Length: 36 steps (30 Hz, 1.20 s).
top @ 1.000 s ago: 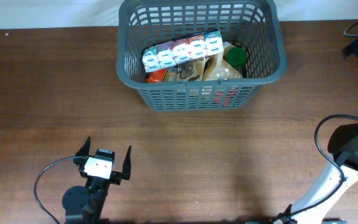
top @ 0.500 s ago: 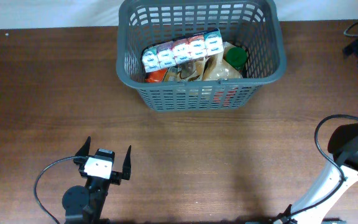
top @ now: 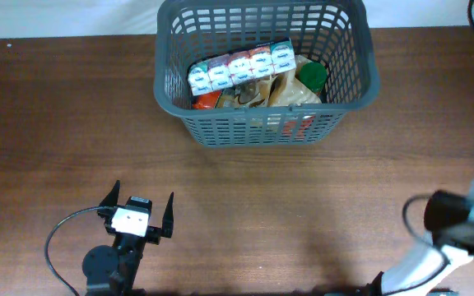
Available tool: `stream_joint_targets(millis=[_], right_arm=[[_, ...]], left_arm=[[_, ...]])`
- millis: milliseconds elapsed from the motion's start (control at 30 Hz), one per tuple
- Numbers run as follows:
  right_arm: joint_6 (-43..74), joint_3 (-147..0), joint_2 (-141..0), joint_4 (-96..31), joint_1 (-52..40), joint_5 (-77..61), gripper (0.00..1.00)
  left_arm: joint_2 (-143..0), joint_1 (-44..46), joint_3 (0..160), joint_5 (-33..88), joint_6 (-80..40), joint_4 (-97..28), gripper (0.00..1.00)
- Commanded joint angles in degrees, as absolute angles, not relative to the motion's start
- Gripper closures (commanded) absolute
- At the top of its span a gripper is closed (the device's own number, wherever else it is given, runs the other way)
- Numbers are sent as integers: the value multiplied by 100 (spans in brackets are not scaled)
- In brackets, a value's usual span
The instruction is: Pack container
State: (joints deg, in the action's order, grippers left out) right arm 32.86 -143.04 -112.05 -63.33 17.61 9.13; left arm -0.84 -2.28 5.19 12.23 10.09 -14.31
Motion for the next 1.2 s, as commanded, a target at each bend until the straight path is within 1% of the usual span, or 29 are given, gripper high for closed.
stream_joint_targets(millis=[0, 167, 233, 467, 733, 1033, 1167], right_arm=[[3013, -13812, -10449, -5896, 1413, 1168, 1], [2049, -12696, -9454, -5109, 939, 1168, 1], [1855, -12307, -9107, -4969, 823, 1168, 1], [1826, -10862, -7662, -4858, 733, 1120, 1], [1824, -9004, -5684, -4735, 735, 1120, 1], [1793, -6552, -3439, -3201, 567, 891, 1], [1380, -5524, -2689, -2539, 508, 360, 1]], left_arm=[[-30, -252, 458, 1313, 1081, -1415, 1], [-30, -252, 458, 1313, 1081, -1415, 1], [-30, -252, 458, 1313, 1081, -1415, 1], [-30, -252, 458, 1313, 1081, -1415, 1], [-30, -252, 458, 1313, 1081, -1415, 1], [-30, -252, 458, 1313, 1081, -1415, 1], [-30, -252, 458, 1313, 1081, -1415, 1]])
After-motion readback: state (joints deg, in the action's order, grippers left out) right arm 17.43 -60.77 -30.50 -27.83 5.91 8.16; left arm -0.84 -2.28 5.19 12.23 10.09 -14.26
